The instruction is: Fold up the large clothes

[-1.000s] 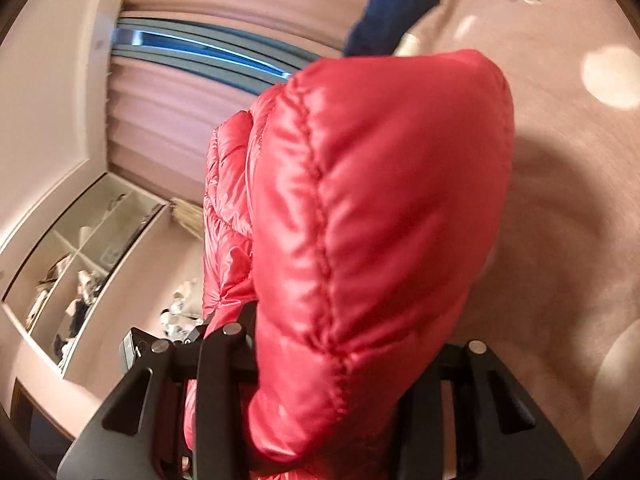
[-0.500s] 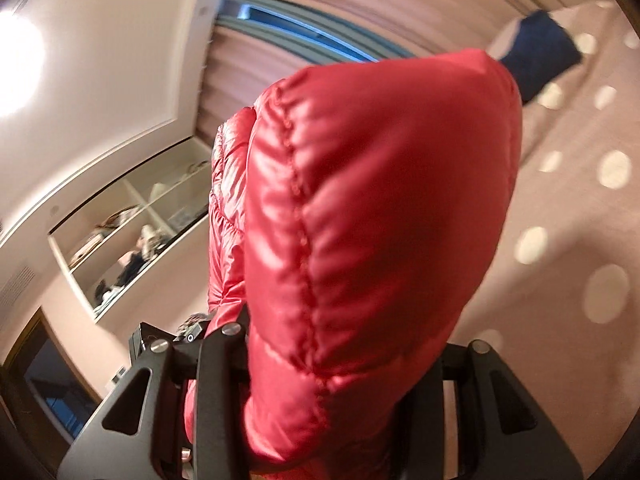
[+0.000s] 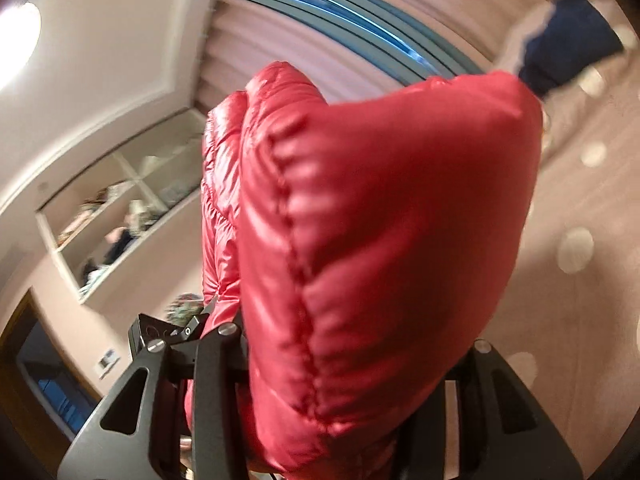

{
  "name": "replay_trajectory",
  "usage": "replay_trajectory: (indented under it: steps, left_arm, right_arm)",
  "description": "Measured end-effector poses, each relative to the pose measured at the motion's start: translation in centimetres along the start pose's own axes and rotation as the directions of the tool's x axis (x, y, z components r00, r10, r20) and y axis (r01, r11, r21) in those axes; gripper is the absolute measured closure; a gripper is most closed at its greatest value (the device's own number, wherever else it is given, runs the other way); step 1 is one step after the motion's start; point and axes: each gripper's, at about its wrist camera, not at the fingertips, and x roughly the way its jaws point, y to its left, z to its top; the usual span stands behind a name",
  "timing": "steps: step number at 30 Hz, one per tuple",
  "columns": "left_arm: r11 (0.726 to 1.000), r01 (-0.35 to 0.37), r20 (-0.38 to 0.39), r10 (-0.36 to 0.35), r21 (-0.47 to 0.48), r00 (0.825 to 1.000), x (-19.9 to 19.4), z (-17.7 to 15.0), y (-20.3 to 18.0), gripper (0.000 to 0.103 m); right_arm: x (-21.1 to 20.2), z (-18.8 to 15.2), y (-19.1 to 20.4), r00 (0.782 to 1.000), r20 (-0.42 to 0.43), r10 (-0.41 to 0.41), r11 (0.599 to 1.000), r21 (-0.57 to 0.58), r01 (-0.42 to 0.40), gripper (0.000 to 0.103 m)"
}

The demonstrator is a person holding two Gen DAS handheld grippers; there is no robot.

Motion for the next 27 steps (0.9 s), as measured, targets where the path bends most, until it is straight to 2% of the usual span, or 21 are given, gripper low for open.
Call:
replay_trajectory:
  steps: [1,3,5,6,7,8,9,10,11,13,16,18,21,23,24,26,27]
  left_arm:
    - [1.000,-0.012,-0.016,0.012,-0.023,1.000,0.8,-0.7,0.9,0.016]
    - [0.994,-0.084,-0.081,0.078,-0.073,0.994,4.3,-2.5,5.3,0.016]
    - [0.981,-0.164,-0.151,0.148,-0.101,0.977,7.0,-4.2,8.9,0.016]
    - [0.963,-0.243,-0.217,0.215,-0.114,0.952,8.9,-5.8,10.9,0.016]
    - [0.946,-0.302,-0.268,0.263,-0.115,0.927,10.4,-7.4,12.6,0.012]
    - [0.949,-0.289,-0.251,0.251,-0.123,0.935,10.5,-8.1,13.3,0.011]
    - [0.960,-0.247,-0.216,0.216,-0.131,0.952,10.1,-8.7,13.7,0.011]
    - [0.963,-0.235,-0.204,0.206,-0.131,0.957,9.6,-8.7,13.6,0.011]
    - [0.963,-0.237,-0.207,0.208,-0.128,0.956,9.5,-8.8,13.3,0.011]
    - [0.950,-0.287,-0.241,0.252,-0.124,0.937,9.1,-8.1,12.8,0.011]
    - [0.924,-0.368,-0.263,0.331,-0.106,0.906,7.5,-6.6,10.1,0.011]
    - [0.901,-0.432,-0.212,0.414,-0.043,0.885,5.0,-5.2,7.4,0.011]
    - [0.864,-0.500,-0.142,0.502,0.058,0.853,1.9,-4.0,2.9,0.011]
    - [0.854,-0.514,-0.102,0.520,0.077,0.848,-0.4,-3.5,0.6,0.011]
    - [0.856,-0.511,-0.087,0.516,0.077,0.852,-0.6,-2.9,1.2,0.011]
    - [0.864,-0.498,-0.053,0.502,0.073,0.863,-2.8,-2.9,-0.3,0.010]
    - [0.865,-0.497,-0.038,0.501,0.073,0.865,-3.8,-3.3,-0.9,0.008]
  right_arm:
    - [1.0,-0.1,-1.4,0.999,-0.012,-0.040,0.999,-0.002,0.040,0.062]
    - [3.0,-0.9,-4.2,0.989,-0.050,-0.139,0.990,-0.010,0.138,0.062]
    - [5.4,-2.4,-8.3,0.960,-0.111,-0.255,0.967,-0.011,0.256,0.065]
    - [6.2,-3.1,-9.9,0.944,-0.141,-0.297,0.954,-0.007,0.299,0.065]
    - [7.2,-4.0,-12.4,0.911,-0.193,-0.364,0.929,-0.002,0.370,0.066]
    - [7.8,-4.9,-14.4,0.887,-0.239,-0.395,0.912,0.012,0.409,0.065]
    - [7.8,-5.6,-15.8,0.892,-0.247,-0.378,0.915,0.044,0.400,0.065]
    - [7.2,-6.0,-16.9,0.920,-0.224,-0.321,0.931,0.103,0.350,0.064]
    - [7.0,-6.1,-17.2,0.928,-0.221,-0.300,0.935,0.125,0.332,0.063]
    - [7.0,-5.6,-16.5,0.918,-0.240,-0.316,0.931,0.106,0.349,0.062]
    - [6.8,-4.3,-14.1,0.881,-0.277,-0.384,0.915,0.012,0.402,0.059]
    - [6.2,-3.5,-12.3,0.847,-0.296,-0.443,0.893,-0.064,0.445,0.058]
    - [5.1,-2.6,-9.4,0.791,-0.304,-0.531,0.846,-0.139,0.515,0.054]
    - [4.7,-2.4,-7.8,0.767,-0.308,-0.563,0.825,-0.160,0.541,0.049]
    - [4.1,-2.4,-6.7,0.757,-0.303,-0.578,0.815,-0.180,0.551,0.047]
    - [3.2,-2.2,-5.5,0.756,-0.278,-0.593,0.805,-0.212,0.554,0.029]
    - [2.4,-2.9,-5.7,0.757,-0.263,-0.598,0.801,-0.222,0.555,0.024]
